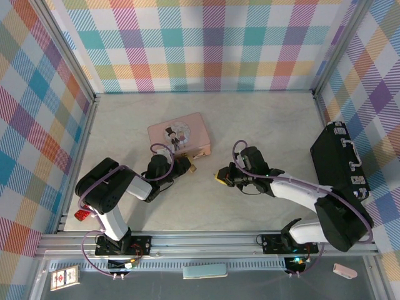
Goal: Unlock the padlock with the key
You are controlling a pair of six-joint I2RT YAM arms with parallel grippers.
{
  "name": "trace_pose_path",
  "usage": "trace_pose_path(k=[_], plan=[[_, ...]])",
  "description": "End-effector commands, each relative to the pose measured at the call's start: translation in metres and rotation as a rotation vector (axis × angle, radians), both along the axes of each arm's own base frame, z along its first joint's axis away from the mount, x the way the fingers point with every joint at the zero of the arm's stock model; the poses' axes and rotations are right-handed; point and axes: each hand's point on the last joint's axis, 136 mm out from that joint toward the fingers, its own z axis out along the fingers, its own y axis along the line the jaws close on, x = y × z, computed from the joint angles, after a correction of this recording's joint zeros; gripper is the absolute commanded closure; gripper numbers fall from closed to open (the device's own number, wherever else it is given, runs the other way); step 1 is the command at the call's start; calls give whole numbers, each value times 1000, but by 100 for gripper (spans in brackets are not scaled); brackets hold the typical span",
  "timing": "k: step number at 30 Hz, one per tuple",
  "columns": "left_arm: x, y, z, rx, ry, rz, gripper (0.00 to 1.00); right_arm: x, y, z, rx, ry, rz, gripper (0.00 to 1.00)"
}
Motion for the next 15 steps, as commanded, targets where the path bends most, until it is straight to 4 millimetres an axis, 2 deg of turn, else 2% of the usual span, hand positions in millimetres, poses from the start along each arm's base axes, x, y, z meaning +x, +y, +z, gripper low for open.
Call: trace_pose_path(k=[1,11,15], plan=[[-9,-20,0,-179,146,-43,97,2,14,12,119,4,38,100],[-6,-23,1,-198,158,-46,97,19,19,-1,123,31,85,100],[-5,-25,3,-201,158,-51,97,29,30,-1,188,33,98,100]])
